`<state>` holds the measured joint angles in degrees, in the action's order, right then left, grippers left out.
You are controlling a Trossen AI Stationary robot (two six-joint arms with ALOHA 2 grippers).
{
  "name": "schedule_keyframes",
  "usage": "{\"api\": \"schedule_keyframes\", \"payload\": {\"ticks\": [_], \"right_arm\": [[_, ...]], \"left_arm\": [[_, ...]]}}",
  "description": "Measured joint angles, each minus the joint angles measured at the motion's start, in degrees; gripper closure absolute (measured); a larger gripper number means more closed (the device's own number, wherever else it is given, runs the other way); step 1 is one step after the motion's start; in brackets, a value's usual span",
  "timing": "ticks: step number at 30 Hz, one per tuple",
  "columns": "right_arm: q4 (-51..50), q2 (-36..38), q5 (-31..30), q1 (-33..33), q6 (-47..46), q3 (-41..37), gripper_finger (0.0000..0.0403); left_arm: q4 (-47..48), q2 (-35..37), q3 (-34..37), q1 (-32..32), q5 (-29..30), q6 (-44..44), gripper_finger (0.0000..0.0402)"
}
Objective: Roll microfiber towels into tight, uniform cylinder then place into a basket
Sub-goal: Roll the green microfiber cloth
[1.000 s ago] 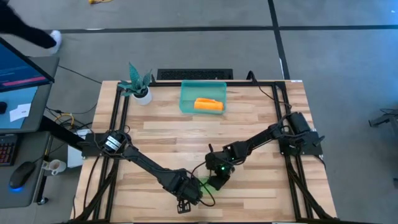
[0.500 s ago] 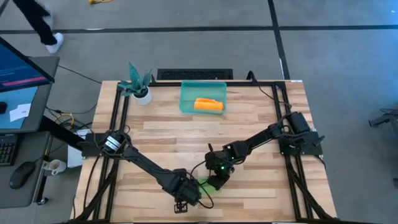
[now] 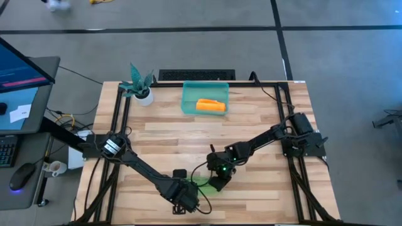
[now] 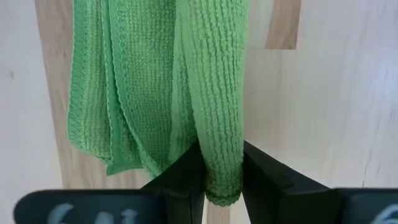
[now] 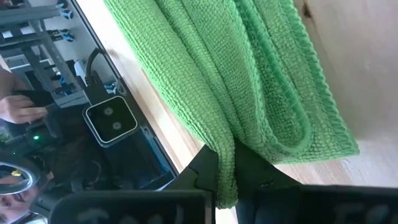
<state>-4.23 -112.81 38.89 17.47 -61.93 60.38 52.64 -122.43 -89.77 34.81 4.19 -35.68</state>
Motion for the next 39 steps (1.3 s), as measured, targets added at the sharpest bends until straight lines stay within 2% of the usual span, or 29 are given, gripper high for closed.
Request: {"api": "schedule_keyframes", "payload": {"ticks": [6, 16, 20, 22, 25, 29, 33, 39], "right_arm": [[0.09, 0.00, 0.01, 0.00, 0.13, 0.00, 0.0360], [0.07, 0.02, 0.03, 0.00, 0.39, 0.00, 0.0360], [0.07, 0.02, 0.05, 0.00, 0.41, 0.00, 0.0360], [-1.22, 0.12, 1.46, 0.00, 0.41, -0.10, 0.0360], [-1.59, -0.04, 1.92, 0.34, 0.44, -0.32, 0.0360], [-1.94, 0.09, 1.48, 0.53, 0.75, -0.17, 0.0360], [-1.63, 0.09, 1.07, 0.48, 0.89, -0.17, 0.0360], [-1.24, 0.09, 0.88, 0.44, 0.89, -0.12, 0.0360]], "left_arm": [[-0.07, 0.00, 0.00, 0.00, -0.93, 0.00, 0.0312], [-0.03, 0.00, 0.00, 0.02, -1.84, -0.44, 0.0225], [0.83, -0.03, -0.58, 0.32, -2.06, -0.42, 0.0214], [5.26, -0.04, -1.68, 1.29, -1.81, -0.85, 0.0214], [11.08, -0.44, -3.84, 3.60, 0.16, -2.68, 0.0216], [16.77, -0.08, -6.32, 6.23, 6.69, -5.41, 0.0216], [10.12, -0.13, -6.89, 9.10, 11.20, -1.73, 0.0217], [-8.44, -0.13, -5.32, 9.85, 12.31, 12.77, 0.0217]]}}
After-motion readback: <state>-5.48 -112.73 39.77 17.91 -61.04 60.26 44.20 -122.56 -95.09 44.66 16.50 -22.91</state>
